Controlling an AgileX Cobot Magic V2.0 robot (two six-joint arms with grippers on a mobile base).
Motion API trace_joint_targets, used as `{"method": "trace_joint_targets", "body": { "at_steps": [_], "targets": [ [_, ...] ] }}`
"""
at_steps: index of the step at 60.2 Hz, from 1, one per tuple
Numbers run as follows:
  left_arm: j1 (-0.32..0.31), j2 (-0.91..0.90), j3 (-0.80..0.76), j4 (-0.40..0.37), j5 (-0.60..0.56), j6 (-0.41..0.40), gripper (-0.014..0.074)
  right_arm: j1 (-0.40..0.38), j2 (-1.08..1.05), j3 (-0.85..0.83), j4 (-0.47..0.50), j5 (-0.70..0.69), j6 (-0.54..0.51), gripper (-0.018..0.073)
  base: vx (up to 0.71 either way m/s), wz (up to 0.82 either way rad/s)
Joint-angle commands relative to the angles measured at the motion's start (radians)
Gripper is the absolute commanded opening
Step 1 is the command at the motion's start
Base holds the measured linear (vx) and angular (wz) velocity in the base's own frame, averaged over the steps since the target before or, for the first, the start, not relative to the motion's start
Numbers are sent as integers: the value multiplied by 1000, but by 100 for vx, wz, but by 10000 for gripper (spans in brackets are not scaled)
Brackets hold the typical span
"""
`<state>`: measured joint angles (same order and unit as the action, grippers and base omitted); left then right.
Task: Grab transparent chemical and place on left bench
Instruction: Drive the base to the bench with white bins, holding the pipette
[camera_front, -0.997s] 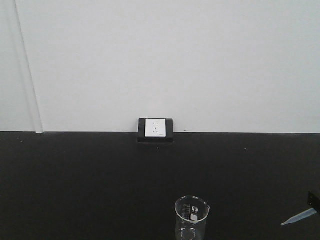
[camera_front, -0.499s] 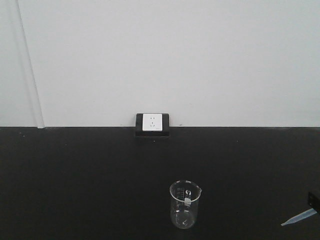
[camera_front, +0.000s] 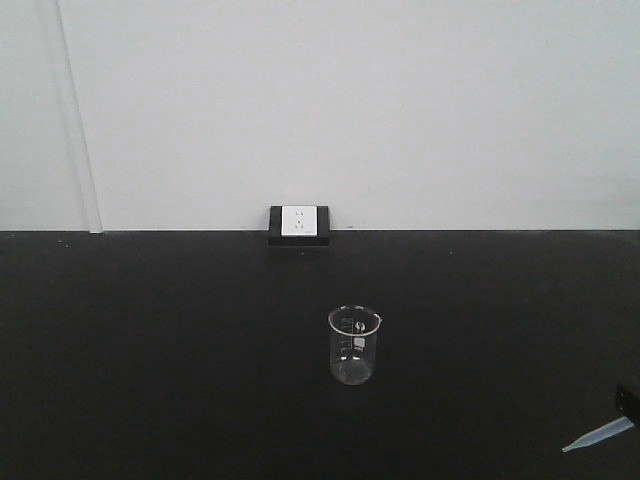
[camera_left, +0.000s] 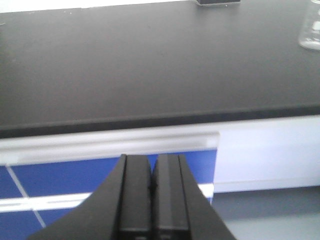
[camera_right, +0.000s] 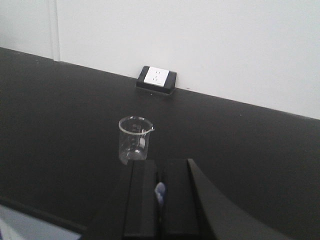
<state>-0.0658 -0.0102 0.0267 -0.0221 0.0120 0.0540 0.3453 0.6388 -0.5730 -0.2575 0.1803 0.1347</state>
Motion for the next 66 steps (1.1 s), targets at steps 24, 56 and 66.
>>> {"method": "trace_joint_targets", "body": {
  "at_steps": [24, 56, 66],
  "targets": [
    [-2, -19, 16, -1, -78, -8, -3, 1, -5, -28, -5, -79, -3, -3, -36, 13],
    [-2, -19, 16, -1, -78, -8, -3, 1, -5, -28, -5, -79, -3, -3, -27, 60],
    [-2, -19, 16, -1, -78, -8, -3, 1, -5, -28, -5, -79, -3, -3, -21, 80]
  ]
}}
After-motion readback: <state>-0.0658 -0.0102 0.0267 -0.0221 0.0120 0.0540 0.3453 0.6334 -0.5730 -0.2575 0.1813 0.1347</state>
